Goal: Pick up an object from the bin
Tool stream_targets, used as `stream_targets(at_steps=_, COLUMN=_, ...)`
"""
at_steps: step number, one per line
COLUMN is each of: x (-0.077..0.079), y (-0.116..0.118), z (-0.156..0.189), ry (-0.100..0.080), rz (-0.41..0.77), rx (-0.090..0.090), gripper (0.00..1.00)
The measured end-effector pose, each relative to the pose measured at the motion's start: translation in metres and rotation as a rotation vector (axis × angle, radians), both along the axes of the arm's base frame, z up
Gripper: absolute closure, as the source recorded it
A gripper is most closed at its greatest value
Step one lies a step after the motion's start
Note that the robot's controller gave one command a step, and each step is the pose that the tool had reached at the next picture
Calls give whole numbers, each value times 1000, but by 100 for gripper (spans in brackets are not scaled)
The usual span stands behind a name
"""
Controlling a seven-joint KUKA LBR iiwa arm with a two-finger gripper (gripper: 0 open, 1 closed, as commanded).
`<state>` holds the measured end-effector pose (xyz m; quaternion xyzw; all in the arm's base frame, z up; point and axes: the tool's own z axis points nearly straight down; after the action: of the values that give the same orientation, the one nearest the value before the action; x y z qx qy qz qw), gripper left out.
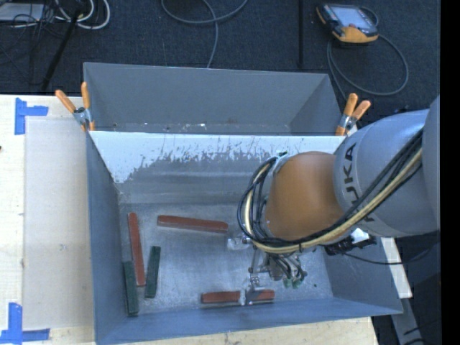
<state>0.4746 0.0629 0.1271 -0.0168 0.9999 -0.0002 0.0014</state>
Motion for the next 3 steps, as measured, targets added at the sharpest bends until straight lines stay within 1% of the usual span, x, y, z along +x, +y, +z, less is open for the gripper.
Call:
stream_targets(at_steps=1, x=4, y=-4, z=-54, ry=-20, rz=9, rx=4, gripper=0)
stream_targets(at_steps=2, x=3, y=7, z=-52, ry=-6, rz=64, rx=-4, gripper=100)
stream_targets(at_steps=3, x=3, y=7, z=-52, ry=-6, rz=64, rx=-4, gripper=100)
